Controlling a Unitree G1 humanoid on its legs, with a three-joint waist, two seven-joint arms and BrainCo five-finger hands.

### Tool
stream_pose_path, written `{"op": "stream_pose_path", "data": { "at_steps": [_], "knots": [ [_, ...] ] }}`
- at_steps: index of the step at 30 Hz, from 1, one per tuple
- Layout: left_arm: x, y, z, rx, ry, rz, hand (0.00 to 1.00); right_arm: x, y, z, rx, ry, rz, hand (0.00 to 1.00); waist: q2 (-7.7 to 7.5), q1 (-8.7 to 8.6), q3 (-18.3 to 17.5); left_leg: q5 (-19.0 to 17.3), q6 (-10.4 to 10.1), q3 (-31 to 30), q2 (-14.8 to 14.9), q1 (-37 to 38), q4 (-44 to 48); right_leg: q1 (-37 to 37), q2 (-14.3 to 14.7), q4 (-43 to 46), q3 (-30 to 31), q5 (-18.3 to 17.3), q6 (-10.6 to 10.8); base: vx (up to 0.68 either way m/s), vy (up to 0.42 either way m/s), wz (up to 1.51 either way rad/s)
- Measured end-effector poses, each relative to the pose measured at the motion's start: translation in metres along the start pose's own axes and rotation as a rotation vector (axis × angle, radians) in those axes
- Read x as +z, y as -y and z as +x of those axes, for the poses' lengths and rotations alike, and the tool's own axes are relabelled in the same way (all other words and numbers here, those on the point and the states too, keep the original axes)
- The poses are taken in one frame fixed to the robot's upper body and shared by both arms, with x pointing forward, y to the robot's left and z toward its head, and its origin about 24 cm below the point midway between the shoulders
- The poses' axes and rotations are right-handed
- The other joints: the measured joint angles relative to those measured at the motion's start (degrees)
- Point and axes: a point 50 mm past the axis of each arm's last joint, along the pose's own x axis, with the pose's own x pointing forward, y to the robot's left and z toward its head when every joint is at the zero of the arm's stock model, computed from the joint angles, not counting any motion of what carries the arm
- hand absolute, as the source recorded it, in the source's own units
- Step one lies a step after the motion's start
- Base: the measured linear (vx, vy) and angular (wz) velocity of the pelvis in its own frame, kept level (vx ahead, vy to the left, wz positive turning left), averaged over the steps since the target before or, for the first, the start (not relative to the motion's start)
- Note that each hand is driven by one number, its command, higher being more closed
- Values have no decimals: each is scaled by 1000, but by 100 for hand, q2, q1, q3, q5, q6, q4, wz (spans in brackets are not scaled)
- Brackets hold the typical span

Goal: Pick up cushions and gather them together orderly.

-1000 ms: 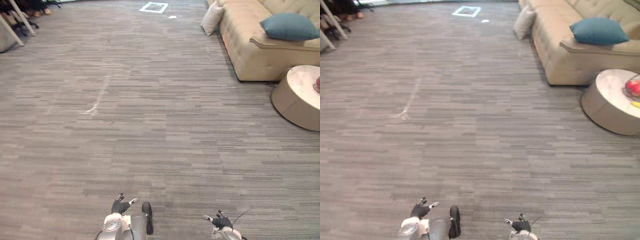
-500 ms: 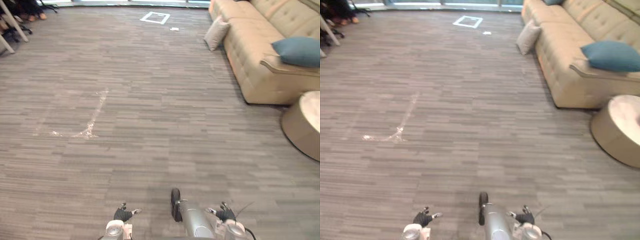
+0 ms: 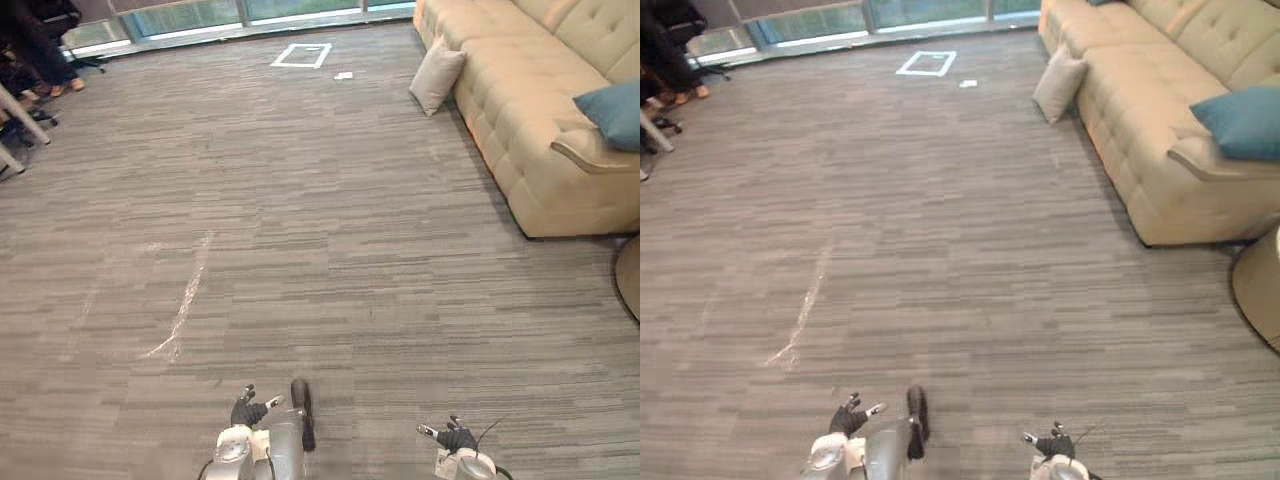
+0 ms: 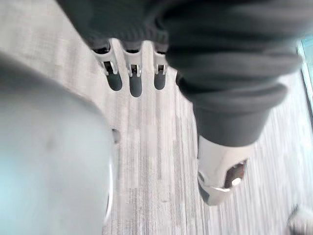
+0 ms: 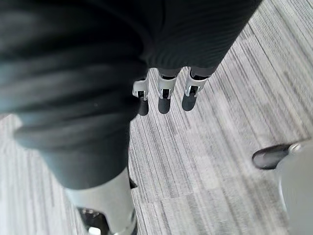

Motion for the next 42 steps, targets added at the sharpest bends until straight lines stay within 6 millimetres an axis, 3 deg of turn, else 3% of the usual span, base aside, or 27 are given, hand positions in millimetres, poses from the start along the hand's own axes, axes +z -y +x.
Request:
{"op": "stream_pose_path", "data": {
  "at_steps": [1, 2, 3, 4, 5, 7, 10, 11, 12, 14, 15, 16, 18, 19, 20, 21, 23, 26, 29, 31, 32, 33, 35, 37, 39, 40, 42],
  "knots": [
    [-2, -2, 0, 3, -7, 5, 0, 0, 0, 0, -1, 1, -3, 0, -103, -7, -33, -32, 153, 32, -73, 27, 37, -280, -77, 589, 77, -36, 93, 526, 232, -43],
    [0, -9, 2, 18, -7, 22, 0, -3, -4, -1, 8, -6, 3, 0, -276, -8, -25, -259, 350, 197, -289, 295, 18, -788, -245, 1954, 223, 54, 412, 629, 303, -29],
    [-1, -14, 2, 28, -14, 34, 0, -2, -8, -1, 15, -2, 17, 0, -405, -70, 17, -393, 389, 207, -427, 502, 3, -1105, -332, 2767, 275, 334, 873, 739, 335, -4],
    [-3, -20, 3, 41, -29, 55, 0, -2, -11, -2, 21, -4, 18, 0, -526, -173, 78, -643, 487, 192, -598, 967, -107, -1491, -455, 4024, 263, 1090, 1322, 598, 256, 15],
    [-6, -20, 3, 40, -45, 66, 0, -2, -10, -2, 22, 0, 15, 0, -515, -194, 92, -786, 505, 187, -627, 1249, -168, -1701, -473, 4536, 168, 1037, 1163, 583, 211, 6],
    [-9, -15, 2, 29, -60, 81, 0, 2, -8, -1, 20, 24, 8, 0, -378, -190, 118, -1018, 552, 169, -566, 2075, -516, -2201, -466, 4954, -388, 628, 540, 550, 167, -5],
    [-12, -7, 1, -1, -75, 102, 0, 15, -3, 1, 18, 78, -16, 0, -202, -277, 142, -1219, 505, 91, -379, 2865, -946, -3081, -374, 3841, -1371, 173, 153, 580, 44, 12],
    [-12, -5, 2, -6, -77, 100, 0, 17, -2, 2, 15, 84, -19, 0, -184, -310, 155, -1228, 511, 62, -350, 2981, -1035, -3283, -332, 3289, -1493, 221, 142, 690, -38, 43],
    [-12, -3, 2, -13, -77, 105, 0, 17, 0, 2, 11, 81, -21, 0, -182, -436, 162, -1250, 506, 12, -345, 3247, -1246, -3557, -282, 1684, -1580, 781, 179, 587, -63, 50],
    [-14, -1, 1, -17, -82, 106, 0, 10, 2, 1, 3, 53, -22, 0, -203, -481, 166, -1376, 338, -21, -389, 3545, -1427, -3588, -227, 357, -1477, 1474, 181, 549, -106, 51],
    [-15, 0, 0, -18, -84, 106, 0, 6, 3, 0, 0, 40, -22, 0, -213, -485, 171, -1449, 262, -50, -396, 3665, -1436, -3597, -214, 264, -1401, 1657, 144, 677, -153, 45],
    [-20, 1, -2, -17, -98, 96, 0, -7, 9, -3, -17, -3, -35, 0, -181, -510, 162, -1572, 177, -168, -365, 3996, -1410, -3614, -107, 806, -1147, 2246, -130, 703, -177, 21],
    [-22, 5, -3, -22, -107, 72, 0, -6, 13, -2, -27, -2, -37, 0, -3, -486, 123, -1554, 150, -192, -221, 3899, -720, -3781, -98, 1675, -1095, 1642, -298, 764, -255, 2],
    [-23, 9, -4, -24, -108, 47, 0, -4, 16, -2, -31, 4, -39, 0, 99, -515, 138, -1453, -30, -233, -120, 3565, 352, -3646, -46, 1914, -1141, 1278, -382, 596, -243, -2],
    [-22, 7, -3, -15, -106, 34, 0, -3, 16, -2, -31, 9, -41, 0, 153, -543, 151, -1220, -418, -281, 32, 3206, 1294, -3457, 2, 1921, -1172, 1125, -437, 604, -225, -3],
    [-20, 8, -3, -11, -99, 12, 0, -1, 18, -2, -34, 17, -46, 0, 202, -549, 191, -712, -1000, -263, 370, 2585, 2859, -3095, 166, 1800, -1159, 962, -514, 593, -174, -12],
    [-15, 6, -4, 3, -66, -19, 0, 0, 20, -2, -44, 23, -47, 0, 247, -465, 241, -907, -737, 144, 906, 1910, 4478, -2290, 408, 1421, -1112, 762, -664, 597, -124, -42],
    [-9, 2, -3, 13, -31, -26, 0, 5, 13, -1, -24, 38, -48, 0, 112, -349, 238, -1366, -310, 735, 890, 1164, 3969, -1389, 421, 644, -633, 655, -739, 450, -47, -70],
    [-6, 2, -3, 15, -13, -39, 0, 10, 11, 1, -21, 48, -46, 0, 121, -289, 243, -1456, -224, 806, 623, 771, 2431, -905, 322, 197, -381, 679, -573, 429, 72, -55],
    [-5, 4, -3, 9, -9, -33, 0, 10, 12, 1, -27, 49, -48, 0, 214, -206, 239, -766, -517, 432, 256, 534, -283, -333, 243, -385, -101, 572, -395, 569, 193, -55],
    [-5, 5, -3, 6, -9, -30, 0, 11, 14, 1, -31, 50, -50, 0, 247, -204, 233, -690, -547, 369, 251, 451, -440, -247, 259, -467, -77, 549, -357, 669, 326, -43],
    [-4, 6, -3, -6, -4, -7, 0, 9, 15, 1, -37, 46, -60, 0, 289, -179, 230, -582, -418, 385, 285, 258, -511, 42, 269, -628, -57, 389, -202, 483, 280, -42],
    [-4, 2, -2, -4, -6, 14, 0, 1, 14, -1, -29, 29, -75, 0, 160, -87, 124, 120, -22, 311, 99, 298, -246, 202, 75, -376, 63, 178, 16, 732, 374, -39],
    [-8, -7, -2, 11, -26, 42, 0, -2, 4, -3, -5, 29, -62, 0, -145, -130, -40, -113, 368, 381, -336, 474, -326, -627, -272, 1523, 159, 58, 414, 737, 338, -8],
    [-6, -12, 0, 18, -24, 59, 0, -4, 1, -4, 1, 25, -57, 0, -341, -159, 29, -339, 450, 371, -617, 813, -333, -1208, -426, 3153, 329, 506, 1291, 546, 220, 23],
    [-7, -13, 1, 17, -37, 74, 0, -6, 2, -4, 2, 18, -59, 0, -382, -192, 63, -595, 548, 320, -759, 1225, -325, -1623, -474, 4395, 349, 731, 1466, 585, 191, 31],
    [-12, -10, -1, 6, -52, 81, 0, -3, 6, -4, 0, 34, -69, 0, -282, -209, 103, -855, 614, 247, -774, 1871, -512, -2040, -475, 5048, 24, 571, 1045, 611, 156, 14]
  ]
}}
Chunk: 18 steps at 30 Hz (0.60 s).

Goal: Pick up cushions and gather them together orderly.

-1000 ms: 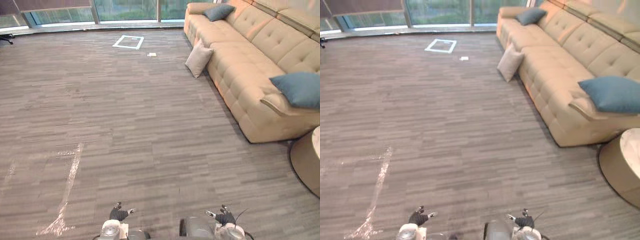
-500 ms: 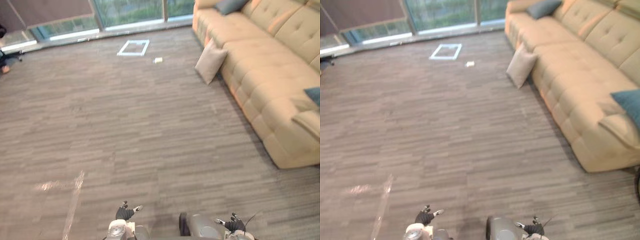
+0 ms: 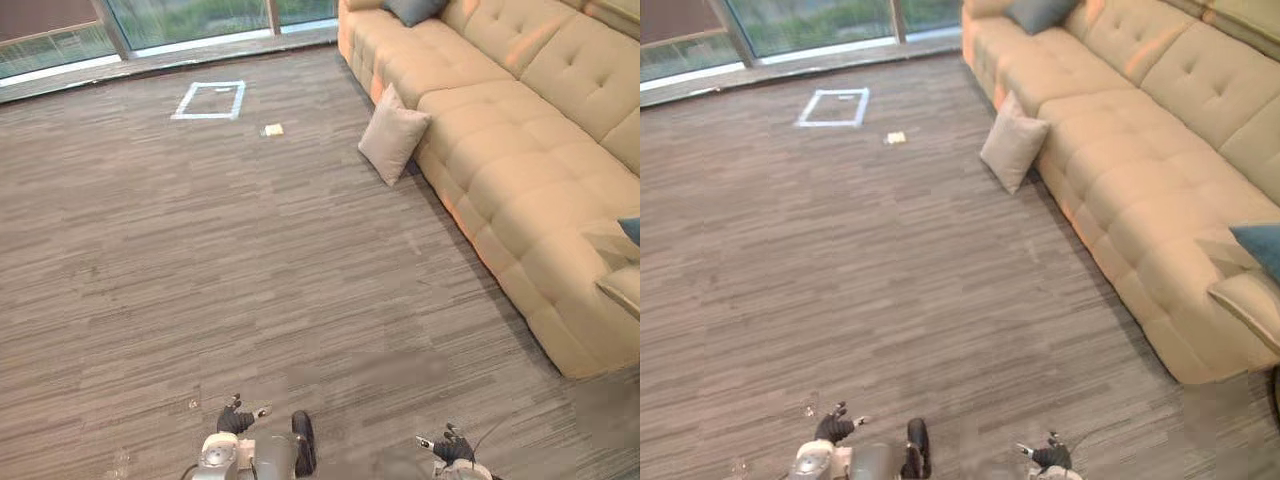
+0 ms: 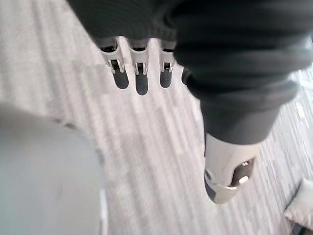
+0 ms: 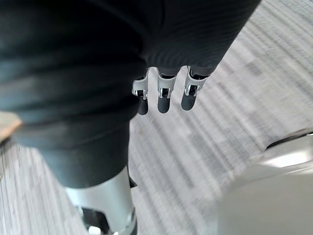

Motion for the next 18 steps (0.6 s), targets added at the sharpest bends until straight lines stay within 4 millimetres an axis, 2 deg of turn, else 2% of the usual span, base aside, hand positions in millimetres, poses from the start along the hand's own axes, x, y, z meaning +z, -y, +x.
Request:
{"op": "stream_pose_path", "data": {
  "at_steps": [1, 3, 4, 5, 6, 7, 8, 9, 10, 11, 12, 13, 14, 15, 17, 18],
  "knots": [
    [-2, 3, -1, -13, -6, 9, 0, 4, 1, 1, -1, 12, -5, 0, 124, -17, 58, -86, 28, -68, 26, 553, -301, -366, 13, -50, -393, -266, -466, 534, 92, 10],
    [-1, 8, -1, -27, -5, 13, 0, 9, 4, 3, -5, 26, -11, 0, 172, -82, 81, -188, 70, -145, 126, 1032, -613, -967, 99, -748, -911, -484, -782, 527, 2, 20],
    [0, 10, 0, -32, -4, 9, 0, 11, 4, 3, -6, 30, -12, 0, 207, -107, 104, -260, 59, -175, 202, 1183, -679, -1237, 168, -1307, -1088, -491, -818, 543, -47, 31],
    [0, 12, 0, -37, -8, 5, 0, 12, 4, 4, -5, 33, -12, 0, 239, -177, 131, -339, 45, -218, 297, 1323, -706, -1492, 276, -2238, -1133, -273, -811, 550, -89, 31],
    [-1, 12, 0, -39, -11, 8, 0, 13, 3, 4, -3, 35, -11, 0, 235, -210, 129, -362, 39, -227, 316, 1371, -721, -1569, 294, -2686, -1127, -91, -789, 550, -124, 55],
    [-4, 12, -1, -40, -22, 13, 0, 8, 2, 3, 0, 19, -8, 0, 178, -262, 116, -439, -71, -262, 297, 1558, -838, -1590, 279, -4046, -1063, 556, -770, 693, -185, 62],
    [-6, 10, -2, -37, -25, 12, 0, 1, 2, 1, -2, -1, -2, 0, 115, -267, 85, -608, -268, -341, 265, 1775, -866, -1633, 235, -4469, -955, 870, -797, 613, -189, 63],
    [-7, 10, -2, -34, -30, 5, 0, -2, 2, 0, -5, -10, -2, 0, 52, -268, 52, -718, -335, -410, 276, 1904, -832, -1653, 248, -4302, -881, 1163, -879, 664, -230, 51],
    [-10, 9, -3, -22, -39, -20, 0, -9, 4, -2, -12, -27, 3, 0, 73, -278, 28, -781, -387, -522, 312, 2013, -523, -1724, 223, -3692, -817, 1463, -1091, 632, -267, 34],
    [-11, 13, -4, -23, -43, -49, 0, -7, 6, -2, -18, -22, 5, 0, 190, -277, -23, -781, -399, -521, 437, 1820, 175, -1700, 234, -3392, -901, 1132, -1193, 619, -275, 29],
    [-11, 17, -4, -29, -43, -55, 0, -6, 9, -2, -27, -18, 1, 0, 276, -291, -49, -779, -545, -520, 559, 1571, 821, -1610, 250, -3352, -980, 988, -1229, 679, -328, 30],
    [-8, 19, -4, -27, -36, -88, 0, -4, 14, -2, -34, -8, -5, 0, 428, -314, -18, -490, -1028, -530, 861, 947, 2250, -1354, 398, -3354, -1083, 771, -1368, 453, -212, 26],
    [-7, 20, -4, -27, -31, -102, 0, -3, 14, -2, -36, -2, -5, 0, 467, -307, -6, -250, -1182, -528, 987, 746, 2763, -1234, 462, -3369, -1113, 692, -1416, 676, -276, 13],
    [-6, 19, -6, -10, -17, -144, 0, 0, 17, -2, -39, 13, -11, 0, 551, -269, 7, -81, -1356, -418, 1456, 199, 4307, -767, 684, -3423, -1132, 406, -1555, 456, -163, -14],
    [-2, 18, -6, -6, 2, -146, 0, 4, 15, -2, -34, 31, -6, 0, 522, -210, 30, -248, -1138, -158, 1744, -176, 5007, -233, 833, -3631, -1108, 176, -1695, 553, -195, -22],
    [-1, 16, -5, -4, 10, -142, 0, 5, 12, -2, -27, 36, 0, 0, 442, -187, 54, -357, -1071, -19, 1772, -365, 4999, 27, 842, -3787, -1066, 108, -1709, 420, -147, -32]
  ]
}}
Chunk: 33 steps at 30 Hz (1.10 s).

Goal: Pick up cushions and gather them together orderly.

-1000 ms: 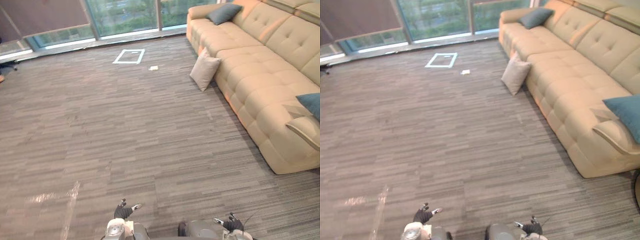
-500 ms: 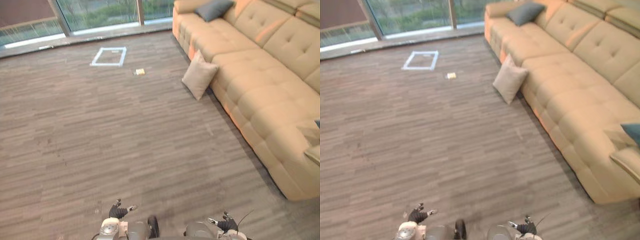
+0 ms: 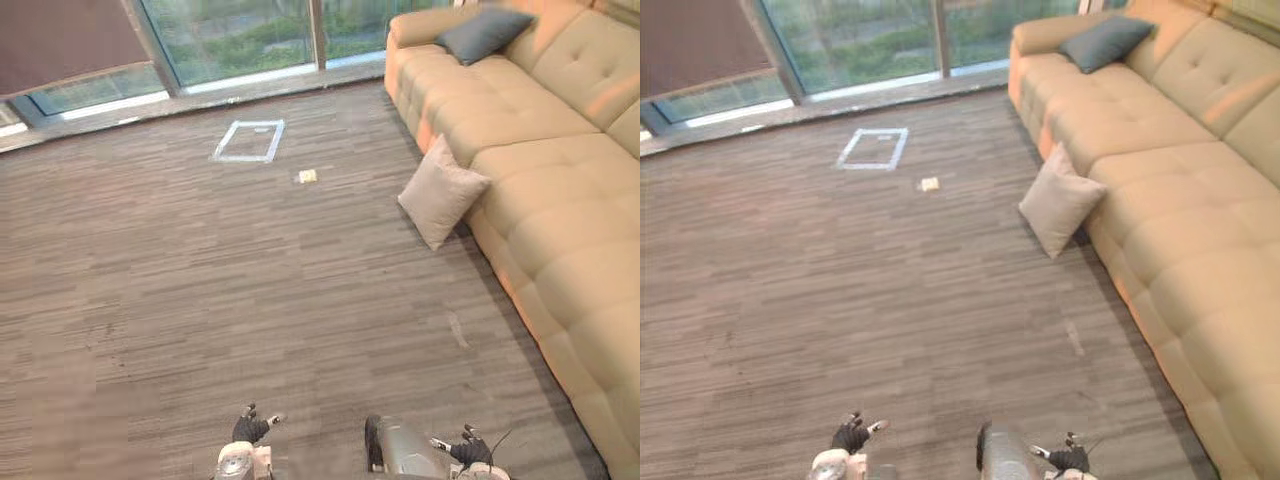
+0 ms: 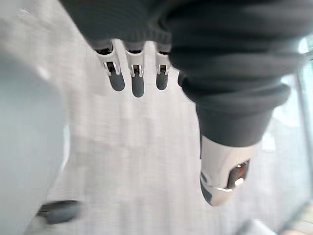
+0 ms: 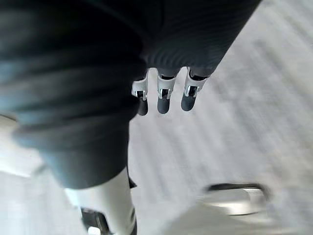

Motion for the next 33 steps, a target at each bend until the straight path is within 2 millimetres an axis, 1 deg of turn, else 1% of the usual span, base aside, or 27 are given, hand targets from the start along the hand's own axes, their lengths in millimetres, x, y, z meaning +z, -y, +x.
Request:
{"op": "stream_pose_path", "data": {
  "at_steps": [2, 3, 4, 5, 6, 8, 9, 10, 11, 12, 13, 14, 15, 17, 19, 21, 22, 23, 24, 25, 26, 27, 29, 30, 31, 32, 33],
  "knots": [
    [6, -2, 1, 1, 29, 3, 0, 4, -5, 1, 13, 5, 12, 0, -94, 84, 6, -288, 246, 494, -141, -570, -1083, 672, -9, -574, 286, -82, 87, 435, -92, -56],
    [7, -2, 1, 1, 32, 3, 0, 5, -6, 2, 14, 9, 13, 0, -88, 98, 8, -286, 246, 502, -217, -690, -1488, 770, -24, -671, 324, -63, 165, 512, -14, -75],
    [9, -1, 1, 0, 42, 3, 0, 8, -8, 3, 18, 16, 15, 0, -82, 159, 10, -171, 157, 374, -501, -863, -2885, 1042, -51, -898, 499, -128, 261, 373, 46, -62],
    [10, -1, 1, -1, 44, 5, 0, 7, -7, 3, 17, 10, 14, 0, -78, 194, 11, -12, 67, 234, -621, -866, -3628, 1167, -58, -1001, 592, -163, 316, 504, 105, -77],
    [10, 0, 1, -6, 45, 15, 0, 5, -6, 4, 13, -3, 8, 0, -44, 237, 8, 372, -126, -69, -779, -852, -4724, 1401, -42, -1220, 730, -201, 374, 545, 169, -67],
    [11, 2, 1, -21, 50, 41, 0, 2, -3, 4, 7, -16, -2, 0, 3, 263, 4, 646, -88, -265, -817, -1007, -5232, 1706, -2, -1419, 893, -320, 440, 586, 249, -55],
    [11, 1, 2, -28, 52, 57, 0, 0, -2, 3, 5, -23, -5, 0, 4, 276, -8, 849, 109, -271, -827, -1047, -5194, 1886, -16, -1441, 984, -459, 552, 659, 336, -58],
    [10, -1, 2, -28, 47, 74, 0, -8, -5, 0, 12, -43, -7, 0, -88, 314, -153, 1427, 538, -293, -996, -1054, -4907, 1907, -179, -1145, 1165, -697, 718, 798, 390, -60],
    [7, -6, 3, -23, 28, 105, 0, -9, -9, -1, 22, -47, -3, 0, -256, 258, -263, 1316, 820, -222, -1201, -1075, -4774, 1595, -358, -334, 1269, -773, 854, 661, 306, -46],
    [7, -7, 4, -23, 24, 114, 0, -10, -11, -1, 25, -48, 1, 0, -309, 252, -300, 1225, 833, -171, -1267, -1011, -4787, 1395, -427, 65, 1279, -763, 917, 652, 291, -10],
    [10, -11, 6, -15, 22, 140, 0, -13, -15, -2, 34, -56, 9, 0, -508, 243, -293, 1041, 948, -106, -1548, -759, -4846, 802, -636, 1554, 1314, -537, 1391, 642, 264, 14],
    [10, -13, 7, -12, 13, 157, 0, -14, -17, -3, 40, -59, 11, 0, -586, 198, -272, 873, 1027, -78, -1706, -463, -4885, 412, -761, 2625, 1350, -215, 1830, 632, 254, 18],
    [8, -13, 7, -12, 3, 159, 0, -14, -17, -3, 39, -60, 11, 0, -576, 180, -265, 791, 1053, -82, -1736, -313, -4902, 287, -796, 2967, 1323, -202, 1813, 583, 212, 1],
    [4, -10, 6, -21, -12, 162, 0, -4, -13, 0, 37, -25, -6, 0, -395, 169, -155, 495, 1119, -36, -1695, 640, -5289, -195, -853, 3634, 853, -387, 1278, 525, 173, -25],
    [2, -5, 5, -39, -14, 179, 0, 3, -11, 3, 40, 2, -29, 0, -240, 145, -86, 379, 1123, -27, -1586, 1150, -5594, -571, -806, 3343, 369, -576, 967, 447, 75, -11],
    [3, -3, 5, -47, -12, 183, 0, 11, -10, 5, 42, 21, -42, 0, -233, 116, -63, 234, 1053, 28, -1423, 1475, -5788, -1138, -766, 2262, -312, -602, 863, 509, -9, -4],
    [2, -2, 5, -54, -14, 193, 0, 13, -12, 6, 48, 27, -41, 0, -250, 80, -55, 153, 953, 69, -1352, 1567, -5869, -1376, -697, 1397, -467, -395, 846, 347, -34, 3],
    [1, -2, 5, -55, -16, 195, 0, 14, -13, 6, 50, 27, -40, 0, -261, 55, -54, 126, 921, 63, -1333, 1599, -5890, -1425, -679, 1045, -490, -246, 838, 444, -85, 19],
    [-1, -4, 5, -54, -26, 202, 0, 13, -15, 6, 54, 22, -39, 0, -333, 10, -28, -30, 797, 43, -1363, 1771, -5908, -1482, -633, 64, -438, 328, 788, 497, -136, 22],
    [-2, -7, 4, -46, -31, 200, 0, 7, -16, 5, 55, 3, -36, 0, -422, -1, -27, -239, 678, -24, -1434, 1985, -5876, -1479, -634, -273, -262, 871, 659, 620, -181, 25],
    [-4, -7, 4, -44, -38, 199, 0, 3, -15, 4, 52, -9, -37, 0, -419, -24, -31, -317, 633, -57, -1425, 2072, -5849, -1455, -622, -169, -222, 1132, 543, 559, -196, 17],
    [-7, -4, 3, -48, -48, 188, 0, 3, -13, 4, 44, -13, -32, 0, -307, -45, -43, -344, 592, -111, -1336, 2190, -5662, -1470, -616, 276, -233, 916, 388, 537, -221, 20],
    [-7, 3, 3, -56, -48, 159, 0, 2, -8, 4, 30, -13, -26, 0, -182, -99, -72, -357, 566, -214, -1182, 1881, -4801, -1393, -621, 445, -342, 576, 305, 496, -252, 25],
    [-3, 4, 4, -50, -38, 133, 0, 0, -3, 4, 17, -21, -16, 0, -78, -112, -27, -320, 188, -297, -969, 1401, -3489, -1137, -543, 467, -426, 371, 210, 456, -275, 30],
    [-2, 5, 3, -46, -28, 102, 0, -3, 0, 3, 11, -31, -21, 0, -51, -93, 13, -39, -226, -404, -689, 989, -2258, -825, -431, 440, -489, 186, 120, 449, -252, 25],
    [-1, 6, 3, -45, -24, 96, 0, -3, 1, 3, 10, -31, -21, 0, -33, -84, 12, -18, -281, -414, -597, 872, -1935, -720, -378, 426, -496, 138, 104, 520, -260, -12],
    [2, 4, 2, -38, -3, 79, 0, -1, 0, 1, 14, -12, -22, 0, -25, -42, 15, -37, -303, -257, -254, 535, -813, -266, -214, 369, -475, -120, 31, 339, -157, -27]
  ]
}}
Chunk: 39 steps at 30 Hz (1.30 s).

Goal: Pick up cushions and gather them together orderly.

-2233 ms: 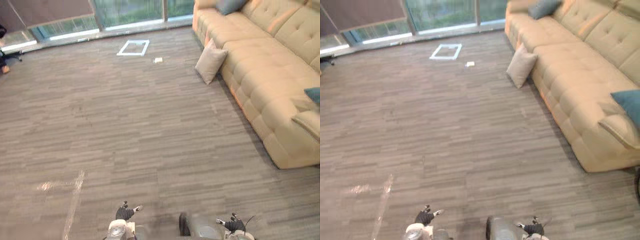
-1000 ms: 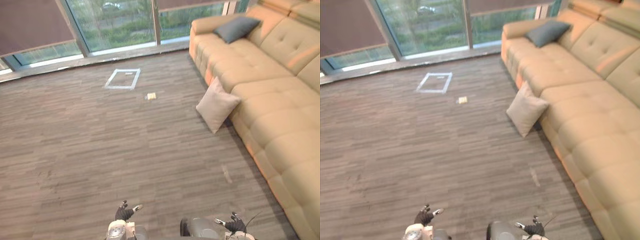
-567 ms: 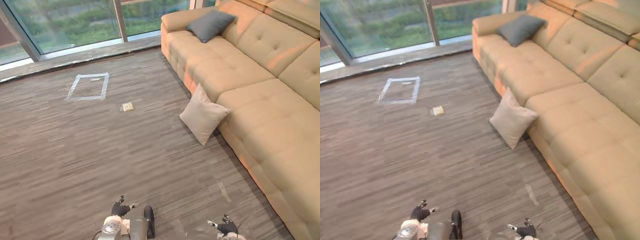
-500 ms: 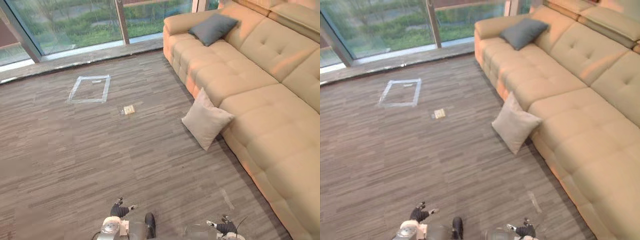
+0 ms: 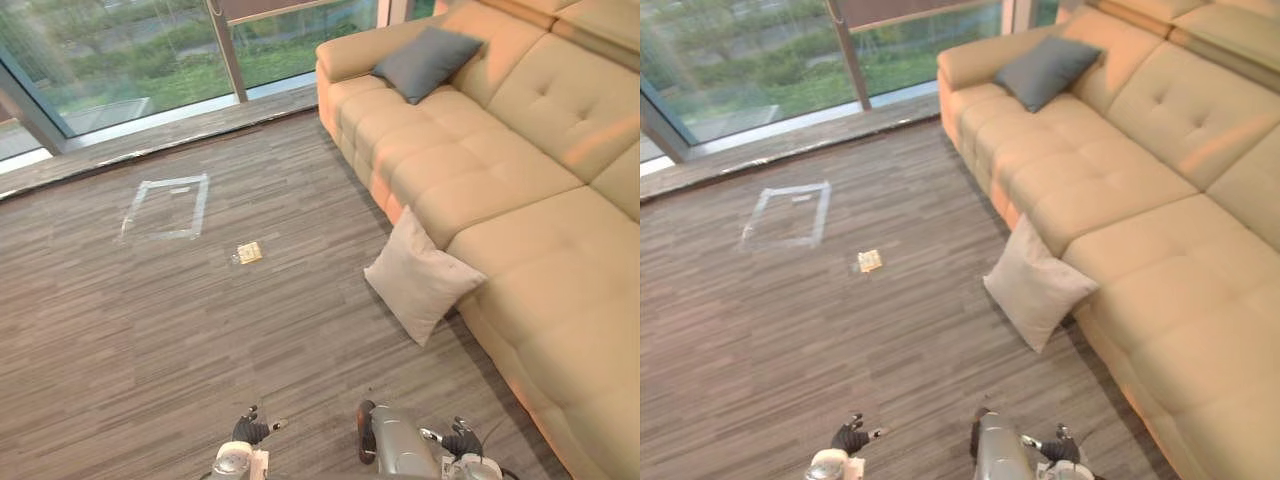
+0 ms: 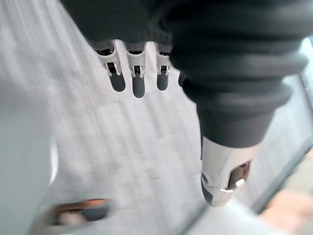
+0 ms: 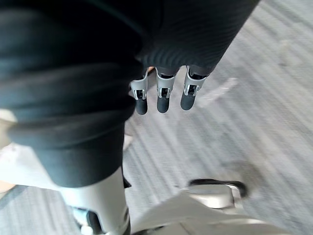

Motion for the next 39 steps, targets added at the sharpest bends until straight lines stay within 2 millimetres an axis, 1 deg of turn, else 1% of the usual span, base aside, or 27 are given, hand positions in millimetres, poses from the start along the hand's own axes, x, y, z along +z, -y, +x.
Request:
{"op": "stream_pose_path", "data": {
  "at_steps": [2, 3, 5, 7, 8, 10, 12, 13, 14, 16, 17, 19, 20, 22, 23, 25, 26, 27, 28, 29, 30, 31, 32, 34, 36, 37, 39],
  "knots": [
    [2, 0, 0, -2, 13, -6, 0, 4, -3, 0, 9, 18, 6, 0, -37, -1, -8, -87, 153, 190, 138, -292, 245, 325, 93, -156, 117, -181, 55, 349, -158, -38],
    [5, 1, 0, -3, 25, -14, 0, 6, -5, 0, 13, 25, 13, 0, -66, 26, -7, -220, 309, 383, 133, -548, 27, 539, 119, -331, 270, -207, 75, 402, -143, -47],
    [9, 1, 1, -4, 41, -19, 0, 8, -6, 1, 15, 29, 14, 0, -78, 84, -11, -328, 440, 573, 20, -834, -635, 764, 114, -540, 538, -189, 65, 408, -32, -79],
    [11, 3, 1, -6, 50, -25, 0, 9, -7, 1, 16, 31, 15, 0, -82, 160, -9, -305, 407, 252, -349, -1093, -1962, 966, 94, -715, 1017, -230, 158, 466, 119, -126],
    [14, 4, 2, -7, 57, -25, 0, 12, -9, 2, 20, 38, 16, 0, -86, 245, -7, -232, 300, -210, -569, -1177, -2725, 1056, 80, -785, 1316, -285, 234, 319, 131, -117],
    [15, 4, 2, -8, 62, -25, 0, 12, -10, 2, 20, 38, 17, 0, -88, 286, -5, -23, 233, -634, -704, -1251, -3354, 1178, 65, -857, 1623, -387, 322, 380, 229, -121],
    [15, 5, 2, -7, 62, -25, 0, 9, -10, 1, 11, 32, 18, 0, -98, 290, -16, 234, 318, -791, -701, -1301, -3693, 1390, 17, -822, 2001, -685, 519, 494, 347, -117],
    [15, 5, 2, -7, 61, -25, 0, 7, -10, 0, 12, 27, 17, 0, -107, 319, -58, 607, 415, -635, -645, -1287, -3531, 1496, -12, -686, 2257, -933, 665, 403, 323, -83],
    [15, 5, 2, -8, 63, -25, 0, 5, -12, -1, 18, 21, 19, 0, -153, 334, -87, 680, 505, -517, -656, -1291, -3395, 1500, -63, -617, 2358, -997, 742, 602, 481, -111],
    [13, -9, 3, 27, 54, 1, 0, 1, -36, -6, 78, 13, 36, 0, -549, 355, -368, 228, 756, 141, -811, -1239, -3183, 945, -371, 278, 2570, -881, 1054, 464, 380, -105],
    [14, -10, 3, 28, 56, 6, 0, 0, -41, -7, 93, 12, 44, 0, -596, 351, -381, 162, 804, 243, -826, -1202, -3187, 794, -408, 524, 2558, -800, 1155, 391, 339, -92],
    [12, -9, 4, 17, 44, 35, 0, 5, -49, -9, 120, 29, 61, 0, -629, 342, -339, 6, 992, 585, -945, -651, -3500, 223, -584, 1758, 2256, -423, 1521, 342, 298, -70],
    [11, -8, 4, 13, 39, 37, 0, 5, -48, -8, 119, 30, 58, 0, -603, 342, -321, -7, 1014, 675, -952, -453, -3611, 162, -609, 1947, 2112, -447, 1490, 355, 294, -67],
    [6, -7, 3, 9, 16, 50, 0, 11, -45, -6, 121, 48, 31, 0, -479, 316, -263, -17, 1031, 970, -909, 299, -4185, -83, -652, 2130, 1301, -626, 1206, 284, 217, -65],
    [5, -7, 3, 8, 12, 57, 0, 12, -46, -5, 126, 52, 19, 0, -473, 307, -264, -16, 1030, 1054, -902, 390, -4290, -177, -664, 2060, 1091, -674, 1140, 220, 106, -60],
    [4, -8, 4, 1, 3, 82, 0, 20, -46, 0, 132, 60, -4, 0, -419, 273, -229, -15, 1029, 1324, -811, 539, -4479, -661, -704, 1438, 100, -725, 964, 217, 45, -52],
    [4, -7, 4, 0, 2, 83, 0, 23, -45, 1, 130, 66, -5, 0, -382, 258, -199, -15, 1029, 1356, -777, 547, -4487, -758, -698, 1280, -127, -704, 929, 227, -23, -42],
    [2, -7, 4, -4, -10, 90, 0, 29, -43, 3, 124, 82, -11, 0, -308, 224, -143, -14, 1026, 1420, -734, 596, -4504, -890, -645, 720, -539, -435, 691, 137, -23, -29],
    [1, -7, 4, -5, -13, 95, 0, 29, -42, 3, 123, 82, -13, 0, -307, 222, -143, -16, 1022, 1451, -745, 622, -4508, -881, -622, 470, -596, -262, 611, 304, -75, -35],
    [1, -10, 4, -2, -14, 107, 0, 25, -41, 2, 120, 71, -12, 0, -446, 225, -157, -34, 989, 1439, -933, 764, -4546, -873, -617, -61, -491, 456, 192, 236, -79, -39],
    [1, -5, 5, -12, -21, 101, 0, 30, -33, 5, 100, 87, -18, 0, -241, 210, -68, -136, 818, 1419, -846, 945, -4547, -777, -553, 94, -490, 353, 175, 362, -131, -48],
    [1, 3, 4, -33, -20, 98, 0, 34, -24, 7, 80, 102, -32, 0, -88, 191, -85, -157, 755, 1414, -735, 864, -4310, -783, -493, 97, -437, 157, 176, 332, -145, -38],
    [4, 8, 5, -43, -13, 97, 0, 35, -20, 8, 73, 106, -33, 0, -36, 157, -62, -161, 704, 1413, -702, 752, -4023, -782, -497, 131, -416, 75, 166, 263, -118, -18],
    [5, 12, 5, -55, -9, 102, 0, 35, -17, 8, 62, 102, -29, 0, -25, 141, -57, -122, 598, 1363, -602, 551, -3470, -723, -492, 134, -405, 2, 111, 187, -107, -5],
    [9, 16, 5, -73, 8, 105, 0, 27, -12, 9, 40, 67, -16, 0, -88, 164, -2, -138, 203, 1123, -379, 302, -2471, -243, -379, -129, -316, -40, 59, 265, -145, -18],
    [10, 18, 5, -80, 15, 107, 0, 22, -9, 8, 27, 52, -15, 0, -100, 168, 2, -260, 126, 943, -371, 296, -2369, 4, -328, -274, -267, -42, 54, 233, -103, -30],
    [11, 20, 5, -87, 24, 102, 0, 21, -3, 8, 5, 45, -12, 0, -127, 172, 9, -391, 201, 659, -495, 185, -2614, 161, -279, -405, -104, -42, 54, 139, -17, -44]
  ]
}}
